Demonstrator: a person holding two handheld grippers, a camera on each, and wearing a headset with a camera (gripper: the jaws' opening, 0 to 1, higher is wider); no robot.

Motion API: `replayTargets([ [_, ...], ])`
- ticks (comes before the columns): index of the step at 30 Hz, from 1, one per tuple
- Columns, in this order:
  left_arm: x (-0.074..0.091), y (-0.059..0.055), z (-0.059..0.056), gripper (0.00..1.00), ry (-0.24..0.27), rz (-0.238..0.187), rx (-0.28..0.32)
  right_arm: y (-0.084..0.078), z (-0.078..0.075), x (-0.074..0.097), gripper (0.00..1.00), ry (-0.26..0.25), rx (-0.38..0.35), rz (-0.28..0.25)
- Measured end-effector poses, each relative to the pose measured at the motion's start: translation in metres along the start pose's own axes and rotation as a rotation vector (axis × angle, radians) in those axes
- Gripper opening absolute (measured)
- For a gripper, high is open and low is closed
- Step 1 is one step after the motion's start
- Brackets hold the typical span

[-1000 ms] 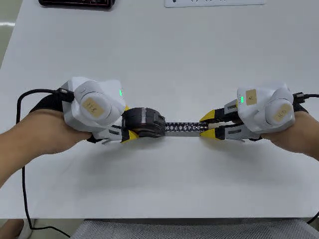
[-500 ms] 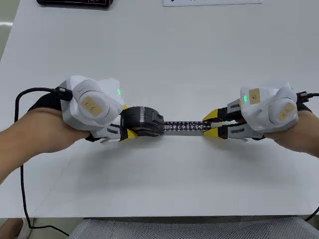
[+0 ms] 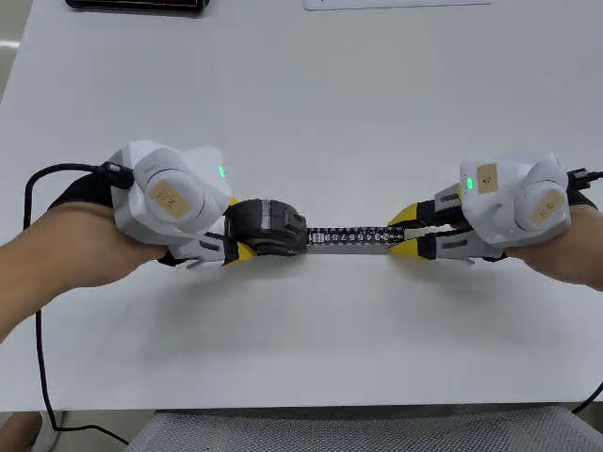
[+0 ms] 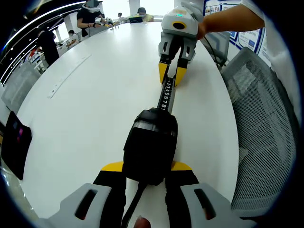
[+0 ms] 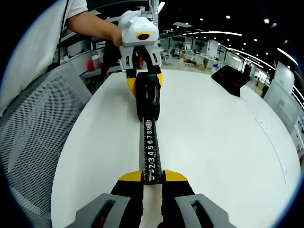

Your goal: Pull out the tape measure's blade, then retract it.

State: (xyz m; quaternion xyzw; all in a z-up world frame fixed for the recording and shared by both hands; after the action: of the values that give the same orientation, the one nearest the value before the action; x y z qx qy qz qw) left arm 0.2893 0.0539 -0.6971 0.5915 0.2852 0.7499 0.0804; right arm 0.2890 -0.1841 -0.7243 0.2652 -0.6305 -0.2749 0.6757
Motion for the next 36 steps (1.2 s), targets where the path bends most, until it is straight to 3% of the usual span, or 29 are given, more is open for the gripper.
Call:
replayTargets([
  [36, 0.0, 0.001, 0.0, 0.26, 0.0, 0.002, -0.003, -0.02, 0.002, 0.023, 0.1, -0.007, -0.004, 0.058],
])
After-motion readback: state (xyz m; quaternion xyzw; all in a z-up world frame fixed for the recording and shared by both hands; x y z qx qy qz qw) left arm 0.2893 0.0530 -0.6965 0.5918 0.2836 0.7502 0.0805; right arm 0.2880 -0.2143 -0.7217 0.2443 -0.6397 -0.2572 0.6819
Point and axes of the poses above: the centre of the closed fingertips' face, and the gripper's own axes: x roughly backward along the fingers, z roughly to its left, y roughly out of its top, the point moved 7 cm from there along x, roughly backward along the fingers, and after that the axes turned 6 degrees about y, right-handed, at the moved point
